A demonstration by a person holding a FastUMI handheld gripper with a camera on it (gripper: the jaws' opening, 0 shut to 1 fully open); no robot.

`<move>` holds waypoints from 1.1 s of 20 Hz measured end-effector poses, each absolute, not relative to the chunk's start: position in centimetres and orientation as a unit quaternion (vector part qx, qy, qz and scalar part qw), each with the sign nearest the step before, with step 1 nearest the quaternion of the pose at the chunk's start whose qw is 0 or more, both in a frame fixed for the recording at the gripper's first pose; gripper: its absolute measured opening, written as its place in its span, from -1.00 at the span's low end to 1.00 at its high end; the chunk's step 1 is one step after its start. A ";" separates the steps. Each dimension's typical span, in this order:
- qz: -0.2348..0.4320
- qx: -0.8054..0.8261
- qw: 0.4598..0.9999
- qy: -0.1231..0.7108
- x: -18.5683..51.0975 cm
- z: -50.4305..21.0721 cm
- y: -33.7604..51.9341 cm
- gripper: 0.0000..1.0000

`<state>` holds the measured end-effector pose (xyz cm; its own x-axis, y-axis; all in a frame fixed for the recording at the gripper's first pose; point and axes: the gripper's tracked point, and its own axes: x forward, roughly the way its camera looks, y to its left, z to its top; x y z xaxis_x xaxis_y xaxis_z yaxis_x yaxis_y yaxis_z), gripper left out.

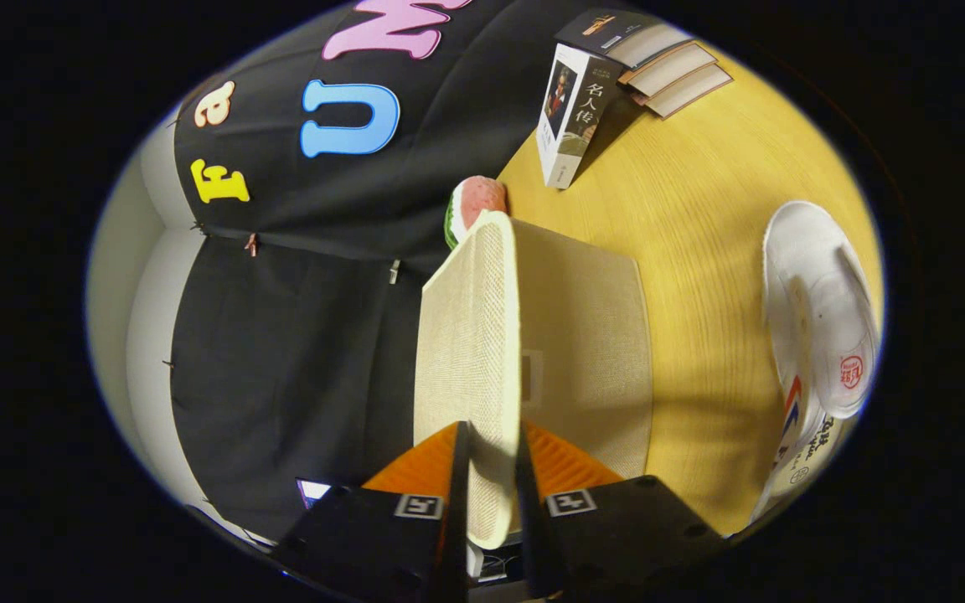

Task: Open the storage box then place both shoes into the box .Put the left shoe in first, then the right shoe, with the right side of both shoes facing outward in a uniform manner.

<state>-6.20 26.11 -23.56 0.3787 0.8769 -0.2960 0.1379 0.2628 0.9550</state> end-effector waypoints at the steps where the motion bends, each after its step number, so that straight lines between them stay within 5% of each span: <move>1: 0.303 0.529 0.642 0.465 -6.3 -22.9 25.9 -0.79; 8: 0.353 0.513 0.672 0.401 -3.9 -13.7 27.7 -0.83; 17: 0.456 0.408 0.708 0.352 -2.4 -3.5 40.1 -0.77; 20: 0.486 0.389 0.699 0.353 -3.3 -2.7 44.6 -0.58; 22: 0.497 0.379 0.695 0.354 -3.7 -2.5 46.7 -0.22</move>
